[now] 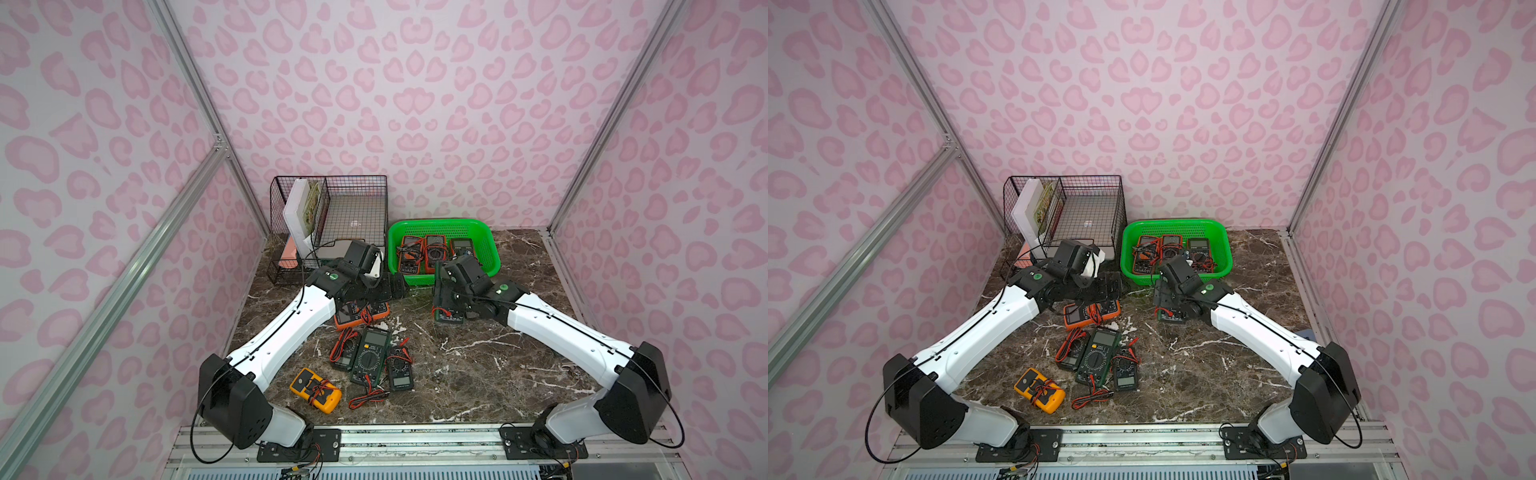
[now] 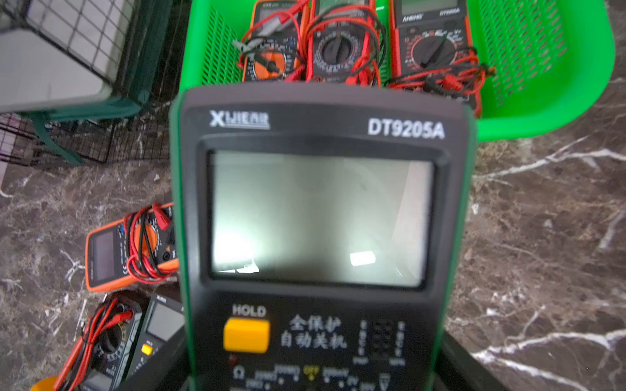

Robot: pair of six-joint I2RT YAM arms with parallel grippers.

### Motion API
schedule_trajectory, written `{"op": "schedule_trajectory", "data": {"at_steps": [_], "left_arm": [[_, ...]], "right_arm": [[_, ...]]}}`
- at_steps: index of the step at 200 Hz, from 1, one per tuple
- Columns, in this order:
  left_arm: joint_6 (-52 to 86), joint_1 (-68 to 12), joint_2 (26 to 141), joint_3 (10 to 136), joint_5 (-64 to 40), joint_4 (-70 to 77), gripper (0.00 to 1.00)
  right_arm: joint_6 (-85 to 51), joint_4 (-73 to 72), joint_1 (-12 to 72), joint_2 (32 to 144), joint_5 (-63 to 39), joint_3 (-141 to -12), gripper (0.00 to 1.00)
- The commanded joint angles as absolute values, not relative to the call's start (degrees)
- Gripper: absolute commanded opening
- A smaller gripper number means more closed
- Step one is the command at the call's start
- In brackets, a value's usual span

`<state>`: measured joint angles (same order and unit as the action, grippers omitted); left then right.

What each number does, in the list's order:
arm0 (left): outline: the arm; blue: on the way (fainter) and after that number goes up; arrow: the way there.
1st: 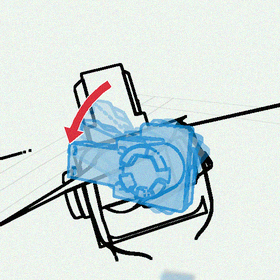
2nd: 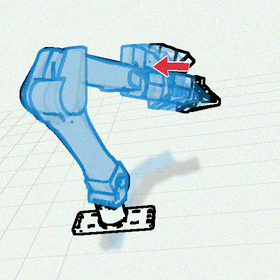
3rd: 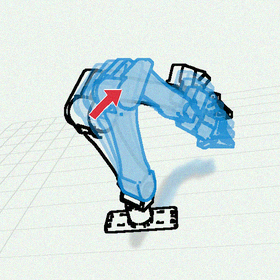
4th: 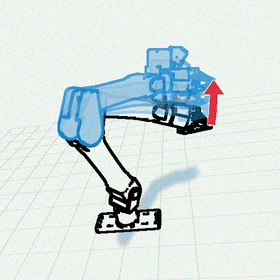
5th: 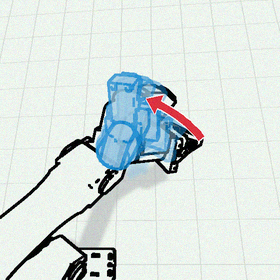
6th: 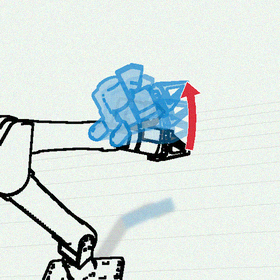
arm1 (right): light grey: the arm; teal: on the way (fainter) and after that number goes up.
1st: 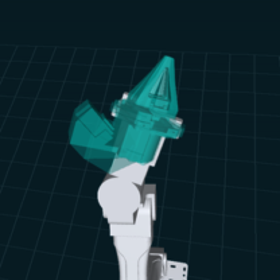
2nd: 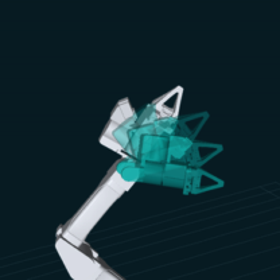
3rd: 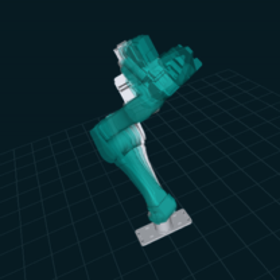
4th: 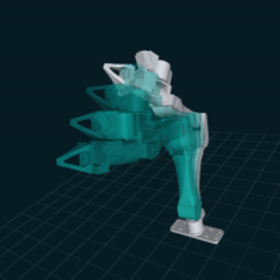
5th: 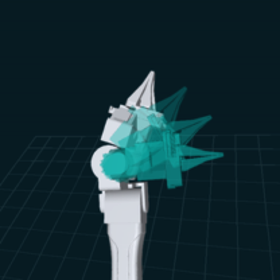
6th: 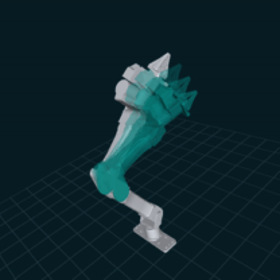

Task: Put the multimeter into the basket
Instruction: Place the multimeter in the basket.

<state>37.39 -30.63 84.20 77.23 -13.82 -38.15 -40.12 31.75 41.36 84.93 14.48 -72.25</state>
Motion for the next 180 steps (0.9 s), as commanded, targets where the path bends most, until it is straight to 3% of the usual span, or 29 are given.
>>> {"op": "schedule_trajectory", "data": {"at_steps": [1,180], "left_arm": [[36.96,-30.5,85.45,77.91,-15.24,-36.33,0.99],[37.88,-30.41,91.01,80.33,-18.2,-33.73,0.99]], "right_arm": [[-36.16,28.92,39.01,86.16,14.02,-75.1,0.59],[-23.88,18.26,18.97,102.67,11.5,-91.22,0.59]]}}
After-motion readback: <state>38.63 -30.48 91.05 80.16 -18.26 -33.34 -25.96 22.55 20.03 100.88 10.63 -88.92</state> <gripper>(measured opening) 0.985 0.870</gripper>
